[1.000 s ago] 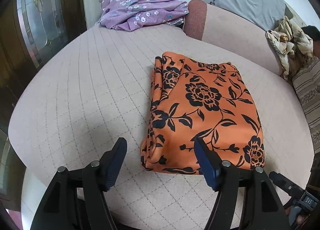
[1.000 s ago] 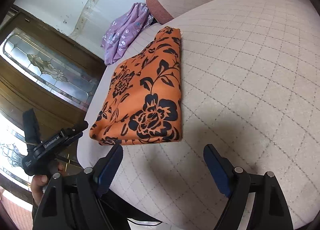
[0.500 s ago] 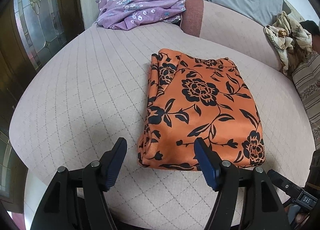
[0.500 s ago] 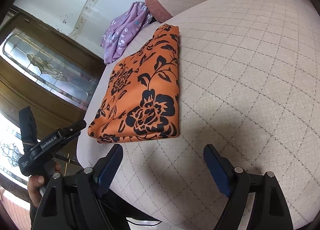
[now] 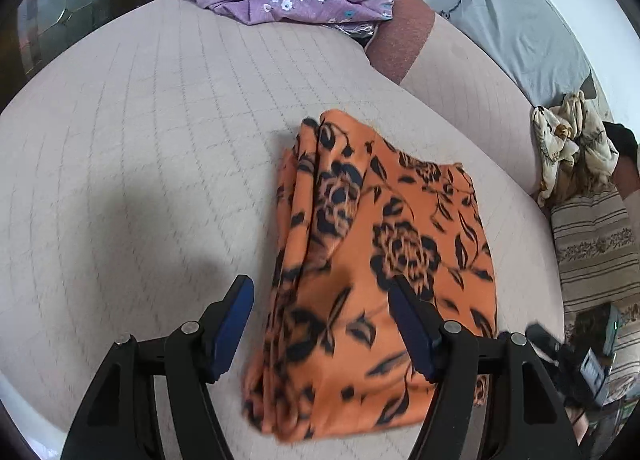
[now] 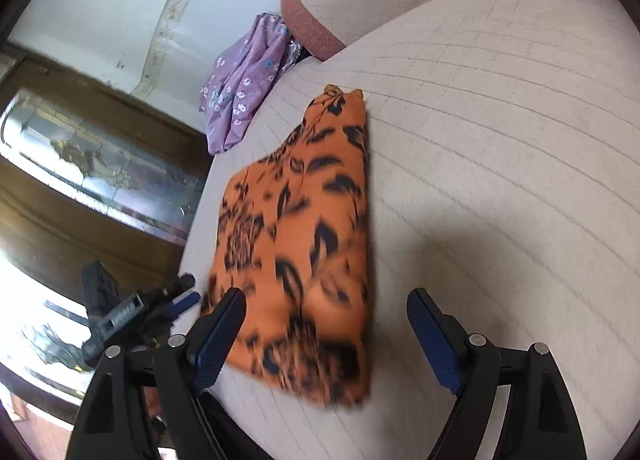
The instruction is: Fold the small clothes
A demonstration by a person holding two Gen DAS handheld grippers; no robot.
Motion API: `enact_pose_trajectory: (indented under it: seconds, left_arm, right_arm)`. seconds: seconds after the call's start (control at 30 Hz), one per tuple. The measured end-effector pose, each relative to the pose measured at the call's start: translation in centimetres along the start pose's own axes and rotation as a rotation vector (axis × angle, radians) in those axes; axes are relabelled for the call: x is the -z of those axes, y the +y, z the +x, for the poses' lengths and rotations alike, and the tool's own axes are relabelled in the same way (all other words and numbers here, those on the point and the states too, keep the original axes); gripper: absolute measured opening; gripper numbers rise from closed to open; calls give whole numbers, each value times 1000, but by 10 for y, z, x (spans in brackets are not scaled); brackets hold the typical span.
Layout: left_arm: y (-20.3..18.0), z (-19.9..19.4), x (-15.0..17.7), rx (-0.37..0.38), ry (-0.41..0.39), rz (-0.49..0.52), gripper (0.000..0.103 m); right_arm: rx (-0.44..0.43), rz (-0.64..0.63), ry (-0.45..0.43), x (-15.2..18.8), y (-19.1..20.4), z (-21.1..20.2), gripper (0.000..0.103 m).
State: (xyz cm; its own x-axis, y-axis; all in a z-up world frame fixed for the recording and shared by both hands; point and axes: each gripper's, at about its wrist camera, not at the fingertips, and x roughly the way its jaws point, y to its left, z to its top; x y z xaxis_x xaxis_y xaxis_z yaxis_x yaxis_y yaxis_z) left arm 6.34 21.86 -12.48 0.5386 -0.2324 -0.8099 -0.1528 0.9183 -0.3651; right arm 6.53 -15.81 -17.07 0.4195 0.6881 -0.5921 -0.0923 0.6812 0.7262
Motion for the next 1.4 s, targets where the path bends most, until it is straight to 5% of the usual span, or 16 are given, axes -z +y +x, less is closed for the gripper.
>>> enact_pose_trajectory:
  seconds: [0.17, 0.3, 0.33, 0.37, 0.43, 0.5, 0.57, 0.63, 0.77, 0.87, 0.93, 1.0, 1.1, 1.17, 1.23, 1.4]
  left_arm:
    - [-18, -3, -3, -19, -41, 72, 70]
    - [-50, 15, 5, -95, -35, 242, 70]
    - [-50, 27, 6, -138, -6, 252, 70]
    - [-48, 43, 9, -189, 33, 251, 71]
    - [-43, 51, 14, -198, 7, 252, 76]
    - [-44, 52, 15, -203, 6, 260, 76]
    - [-44, 53, 16, -197, 8, 270, 76]
    - [-42, 52, 16, -190, 7, 268, 76]
    - [-41, 53, 16, -185, 1, 273, 76]
    - [-41, 55, 18, -186, 0, 269, 76]
    - [-43, 53, 17, -190, 0, 271, 76]
    - [-43, 52, 18, -191, 0, 267, 76]
    - [-43, 50, 17, -180, 0, 261, 76]
    - [-44, 42, 16, -175, -8, 260, 76]
    - [-41, 31, 16, -176, -21, 247, 76]
    - [-17, 7, 10, -167, -63, 176, 76]
  right_arm:
    - [-45, 85, 59, -33, -10, 43, 85]
    - [-97, 148, 91, -43, -20, 72, 82]
    - [-103, 126, 99, -45, -16, 75, 55]
    - [-89, 97, 123, -45, -10, 79, 41]
    - [59, -67, 107, -45, 22, 75, 38]
    - [255, -368, 60, -29, 71, 72, 38]
    - [298, -361, 108, -25, 64, 86, 40]
    - [209, -164, 98, -33, 28, 85, 67]
    - [-1, 4, 17, -47, 10, 59, 76]
    - [-28, 140, -26, -64, -8, 59, 83]
    - [-48, 224, 50, -75, -23, 85, 71]
    - [-57, 132, 86, -82, -3, 95, 35]
    - [74, -60, 29, -78, 39, 83, 35]
    - [143, -60, 34, -73, 34, 83, 48]
    - [92, 31, 47, -65, 15, 79, 76]
    - [43, 16, 42, -43, 12, 59, 77]
